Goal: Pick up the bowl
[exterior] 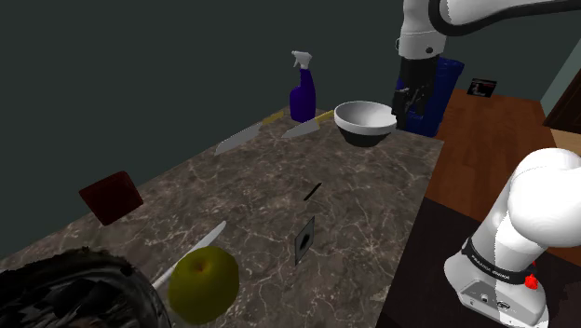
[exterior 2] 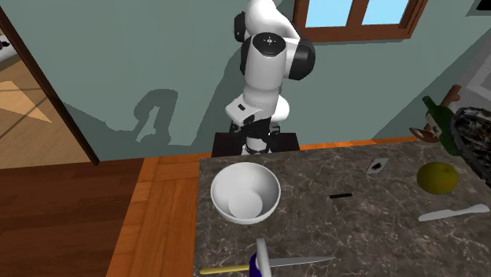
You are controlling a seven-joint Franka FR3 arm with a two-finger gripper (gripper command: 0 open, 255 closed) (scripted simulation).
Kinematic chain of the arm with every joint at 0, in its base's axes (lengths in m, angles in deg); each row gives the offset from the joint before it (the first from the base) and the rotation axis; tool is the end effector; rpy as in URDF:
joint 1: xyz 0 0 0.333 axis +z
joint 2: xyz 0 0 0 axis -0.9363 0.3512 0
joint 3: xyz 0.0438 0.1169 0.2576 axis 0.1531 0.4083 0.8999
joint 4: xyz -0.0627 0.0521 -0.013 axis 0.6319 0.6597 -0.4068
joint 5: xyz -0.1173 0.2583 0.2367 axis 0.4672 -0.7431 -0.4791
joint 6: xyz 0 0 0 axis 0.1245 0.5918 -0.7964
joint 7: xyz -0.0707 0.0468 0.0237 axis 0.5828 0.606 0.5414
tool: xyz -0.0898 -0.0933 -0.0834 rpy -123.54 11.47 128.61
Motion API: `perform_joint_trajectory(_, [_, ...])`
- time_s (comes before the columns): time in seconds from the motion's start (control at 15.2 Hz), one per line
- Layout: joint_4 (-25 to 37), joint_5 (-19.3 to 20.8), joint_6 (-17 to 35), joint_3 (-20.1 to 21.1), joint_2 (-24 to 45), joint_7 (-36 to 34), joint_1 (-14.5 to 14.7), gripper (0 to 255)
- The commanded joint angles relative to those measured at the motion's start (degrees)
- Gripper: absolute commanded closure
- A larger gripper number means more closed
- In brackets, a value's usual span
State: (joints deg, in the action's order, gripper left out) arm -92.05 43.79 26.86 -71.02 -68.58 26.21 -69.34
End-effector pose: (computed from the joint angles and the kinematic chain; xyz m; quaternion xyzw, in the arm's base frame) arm 0.3030 -0.0278 0.4690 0.9954 -0.0614 -0.0582 0.0445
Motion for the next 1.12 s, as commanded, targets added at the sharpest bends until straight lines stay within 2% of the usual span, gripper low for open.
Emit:
perform_joint_trajectory(0.0, [0.0,0.0,0.0,0.0,0.0,0.0,0.0,0])
perform_joint_trajectory(0.4, [8.17,-1.76,4.99,3.26,11.18,-3.56,1.75,0])
perform_joint_trajectory(0.79, [18.18,-2.05,7.82,6.19,22.08,-6.87,2.92,0])
perform_joint_trajectory(1.06, [15.17,-2.01,10.9,6.2,22.16,-7.13,2.93,0])
